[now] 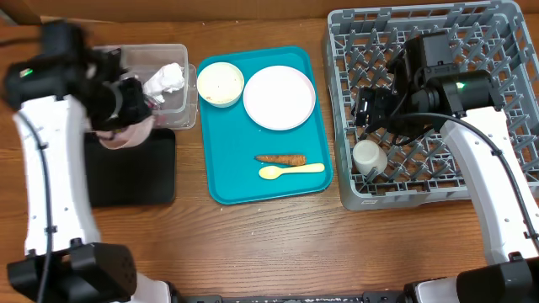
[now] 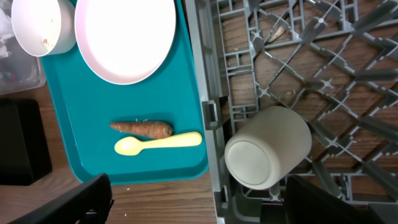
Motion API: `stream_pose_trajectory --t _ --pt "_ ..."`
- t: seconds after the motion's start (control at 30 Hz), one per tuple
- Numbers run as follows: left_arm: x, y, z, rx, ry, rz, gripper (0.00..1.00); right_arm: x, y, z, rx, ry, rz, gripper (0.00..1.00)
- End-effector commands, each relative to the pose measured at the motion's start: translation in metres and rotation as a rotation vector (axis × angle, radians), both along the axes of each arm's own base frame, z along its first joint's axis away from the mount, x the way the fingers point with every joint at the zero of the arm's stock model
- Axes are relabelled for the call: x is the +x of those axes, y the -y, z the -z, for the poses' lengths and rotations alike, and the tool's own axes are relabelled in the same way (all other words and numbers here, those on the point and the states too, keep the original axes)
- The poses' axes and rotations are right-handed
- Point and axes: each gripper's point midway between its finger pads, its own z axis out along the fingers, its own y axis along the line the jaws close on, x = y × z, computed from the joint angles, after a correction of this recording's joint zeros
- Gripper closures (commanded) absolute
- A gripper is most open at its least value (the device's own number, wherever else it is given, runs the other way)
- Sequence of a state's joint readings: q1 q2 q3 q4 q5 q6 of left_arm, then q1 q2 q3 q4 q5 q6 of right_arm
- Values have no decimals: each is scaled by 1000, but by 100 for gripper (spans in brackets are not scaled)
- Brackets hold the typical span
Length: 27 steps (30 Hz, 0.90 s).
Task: Sort waste into correct bins and load items into the dishwasher
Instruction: 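Grasp the food-scrap bowl with the left gripper, tip it over black tray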
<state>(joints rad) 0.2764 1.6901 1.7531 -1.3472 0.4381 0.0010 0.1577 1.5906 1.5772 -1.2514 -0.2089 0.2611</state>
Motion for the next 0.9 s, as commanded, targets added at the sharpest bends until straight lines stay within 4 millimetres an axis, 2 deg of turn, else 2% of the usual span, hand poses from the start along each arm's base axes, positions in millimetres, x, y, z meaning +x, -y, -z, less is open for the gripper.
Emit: stream_pose_trajectory --t 0.0,0.1,0.23,0.4,0.43,0.5,0.6,0.7,0.87 --pt "-3 0 24 -333 80 27 96 -1 1 -7 -5 17 -6 9" --pt "-3 -13 47 -504 163 -32 96 -3 1 -6 -7 8 -6 9" --pt "-9 -25 60 -712 306 -72 96 -5 1 -5 -9 -1 -6 9" --pt "-16 -48 52 -961 518 -78 96 -8 2 -4 -10 -13 -5 9" --pt "-16 -50 55 -971 508 -92 96 -8 2 -4 -10 -14 -5 9" --pt "-15 -59 73 -1003 474 -140 96 -8 2 -4 -10 -16 -5 9" --pt "-13 -61 90 -1034 435 -170 96 -9 2 -4 -10 -16 -5 9" --pt "-12 -61 112 -1146 292 -275 96 -9 2 -4 -11 -19 -6 9" --pt "-13 -60 118 -1247 152 -375 96 -9 2 -4 -11 -19 -6 9"
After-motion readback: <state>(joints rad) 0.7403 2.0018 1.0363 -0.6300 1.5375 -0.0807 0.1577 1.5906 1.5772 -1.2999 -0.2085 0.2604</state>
